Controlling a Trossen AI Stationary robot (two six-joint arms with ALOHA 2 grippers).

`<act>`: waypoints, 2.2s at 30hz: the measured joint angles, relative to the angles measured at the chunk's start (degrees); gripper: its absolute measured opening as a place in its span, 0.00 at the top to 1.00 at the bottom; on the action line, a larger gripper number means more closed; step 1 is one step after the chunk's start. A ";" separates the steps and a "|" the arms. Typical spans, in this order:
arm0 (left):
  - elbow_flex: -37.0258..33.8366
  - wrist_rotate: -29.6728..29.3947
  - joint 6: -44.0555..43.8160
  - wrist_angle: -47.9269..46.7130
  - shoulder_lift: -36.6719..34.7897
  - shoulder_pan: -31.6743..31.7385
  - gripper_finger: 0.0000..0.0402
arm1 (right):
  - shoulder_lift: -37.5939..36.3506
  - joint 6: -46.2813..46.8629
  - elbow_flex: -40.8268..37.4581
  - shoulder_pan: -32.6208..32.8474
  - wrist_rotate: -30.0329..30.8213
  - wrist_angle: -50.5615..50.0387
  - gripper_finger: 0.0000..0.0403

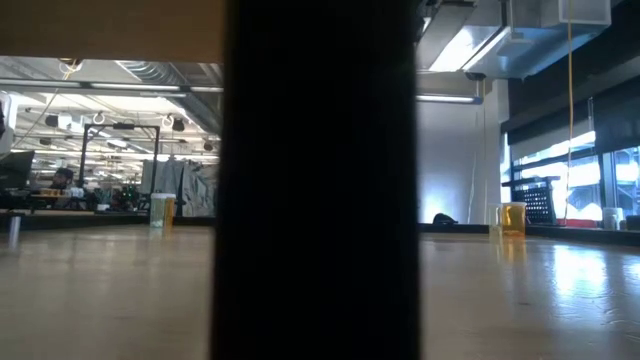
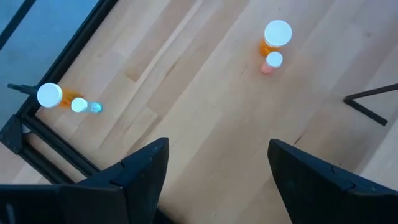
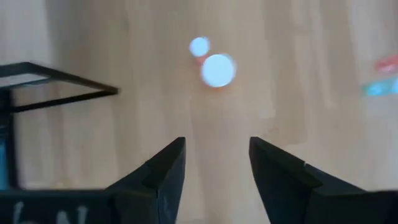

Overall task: Pick and place medicine bottles onto shelf by color
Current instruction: Put the middle orange pill bottle on the shelf

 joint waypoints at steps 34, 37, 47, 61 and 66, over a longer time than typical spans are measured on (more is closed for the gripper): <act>-8.48 15.62 25.96 12.06 -7.71 9.55 0.33 | 4.80 -11.68 0.01 -0.72 -7.93 6.86 0.51; -15.38 16.81 26.12 18.43 -14.14 10.73 0.33 | 4.76 -11.62 0.02 -0.70 -7.95 6.77 0.51; -34.12 21.89 28.50 36.44 -29.56 13.49 0.33 | 4.68 -11.57 0.00 -0.87 -7.62 6.97 0.51; -41.28 24.70 31.49 37.94 -30.96 15.17 0.34 | 4.63 -11.38 0.02 -0.92 -7.45 7.91 0.51; -41.28 24.17 31.49 37.92 -30.95 15.17 0.34 | 4.63 -11.36 0.02 -0.92 -7.45 7.91 0.51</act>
